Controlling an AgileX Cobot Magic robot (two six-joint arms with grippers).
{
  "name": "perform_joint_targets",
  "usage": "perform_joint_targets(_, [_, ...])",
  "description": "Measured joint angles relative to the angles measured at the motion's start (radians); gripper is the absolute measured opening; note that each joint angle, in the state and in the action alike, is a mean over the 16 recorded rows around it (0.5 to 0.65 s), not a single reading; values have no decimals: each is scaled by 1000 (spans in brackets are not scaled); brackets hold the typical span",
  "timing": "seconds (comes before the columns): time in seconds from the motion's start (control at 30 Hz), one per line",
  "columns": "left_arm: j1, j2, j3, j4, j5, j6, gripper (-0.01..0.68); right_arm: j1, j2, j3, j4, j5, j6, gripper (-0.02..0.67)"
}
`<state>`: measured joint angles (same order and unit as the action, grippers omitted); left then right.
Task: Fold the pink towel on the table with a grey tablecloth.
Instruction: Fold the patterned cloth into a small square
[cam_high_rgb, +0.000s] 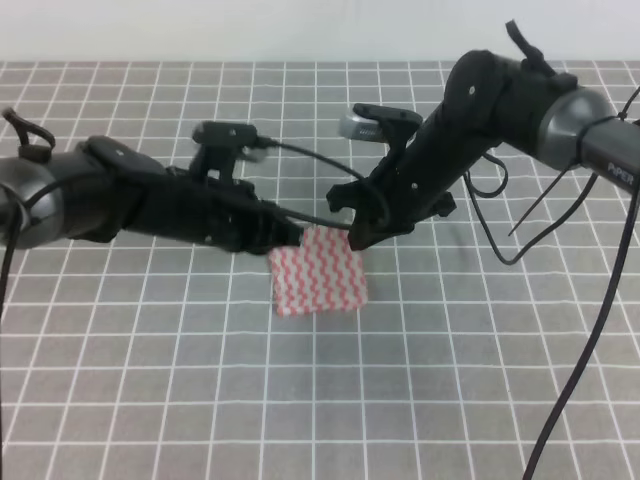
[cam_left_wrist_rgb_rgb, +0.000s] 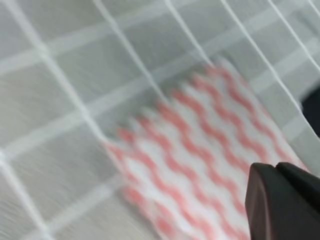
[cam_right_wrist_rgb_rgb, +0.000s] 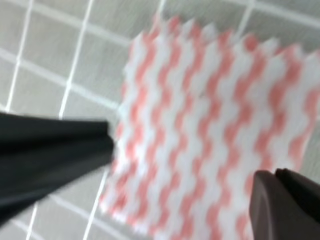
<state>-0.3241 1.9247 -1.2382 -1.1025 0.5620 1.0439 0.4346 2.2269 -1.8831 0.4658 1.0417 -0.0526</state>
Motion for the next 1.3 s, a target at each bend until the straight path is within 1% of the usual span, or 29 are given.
perform_joint_targets(0.23, [0,44,-36,-73,-57,40,-4,-7,11,-3,25,-94,12,-14])
perform_joint_targets(0.37, [0,84,-48,-102,-64,53,-3,-8,33,-3,38,-128,17,-15])
perform_joint_targets(0.53, [1,116,-57,-120,-65,56,-3,-8,51,-3,44,-149,20,-15])
perform_joint_targets(0.7, [3,99,-62,-124,-56,57,-3,-9,45,-3,31,-143,29,-15])
perform_joint_targets(0.87, [5,30,-67,-113,-48,57,-2,-16,4,-3,-9,-120,50,-15])
perform_joint_targets(1.03, [7,-91,-48,-95,-61,55,-2,-25,-59,1,-72,-80,76,-15])
perform_joint_targets(1.17, [7,-214,5,-83,-103,54,-2,-33,-120,18,-125,-55,98,-15])
perform_joint_targets(1.3, [7,-356,90,-74,-154,53,-2,-37,-193,60,-167,-46,113,-15])
